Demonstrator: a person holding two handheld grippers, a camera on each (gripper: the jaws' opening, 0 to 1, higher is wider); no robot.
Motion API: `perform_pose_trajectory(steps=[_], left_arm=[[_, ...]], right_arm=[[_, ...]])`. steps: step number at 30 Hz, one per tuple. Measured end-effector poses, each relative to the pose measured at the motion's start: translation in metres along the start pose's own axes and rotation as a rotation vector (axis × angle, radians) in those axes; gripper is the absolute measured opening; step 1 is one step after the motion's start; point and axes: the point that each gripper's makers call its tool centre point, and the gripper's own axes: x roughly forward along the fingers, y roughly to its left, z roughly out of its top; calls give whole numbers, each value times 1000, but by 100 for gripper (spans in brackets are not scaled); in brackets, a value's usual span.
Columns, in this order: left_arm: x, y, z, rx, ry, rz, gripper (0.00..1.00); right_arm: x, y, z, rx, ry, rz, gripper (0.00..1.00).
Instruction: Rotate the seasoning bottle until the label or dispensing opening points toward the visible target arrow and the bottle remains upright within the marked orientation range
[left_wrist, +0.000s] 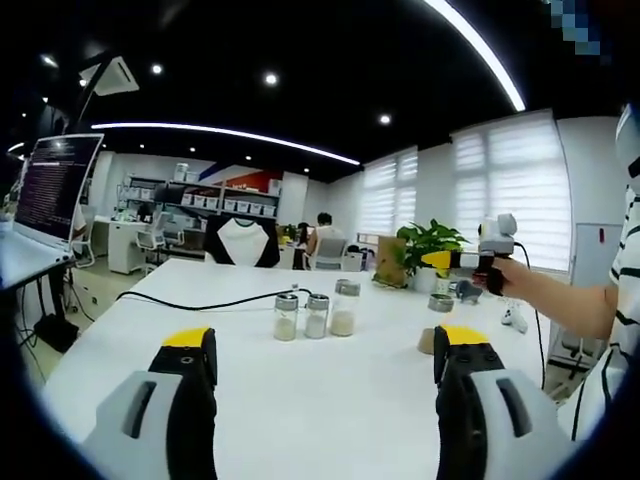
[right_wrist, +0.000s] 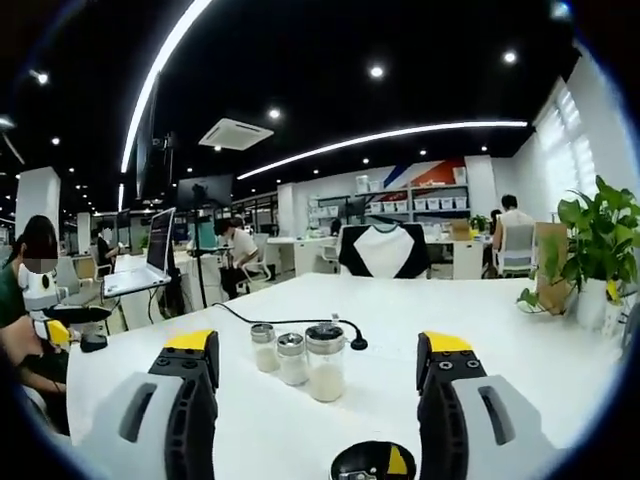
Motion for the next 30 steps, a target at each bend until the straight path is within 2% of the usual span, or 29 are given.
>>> perform_pose_trajectory(steps=[3, 7, 17, 20, 25, 30], left_arm=[[-1, 3, 2, 0, -5, -1, 95], [-3, 9, 4, 8, -7, 3, 94], [-9, 20, 7, 18, 3, 19, 94], [-10, 23, 8, 15, 1, 29, 94], [-12, 27, 9, 7, -3, 42, 94], [-11, 34, 8, 2, 0, 54, 94]], right_arm=[[9, -4, -4, -8, 24, -12, 79], [23, -9, -4, 23, 37, -30, 75], [63, -7, -1, 18, 63, -31, 71], [75, -7, -2, 39, 76, -29, 69], [97, -9, -5, 18, 97, -24, 65], [112, -16, -20, -37, 166, -40, 63]])
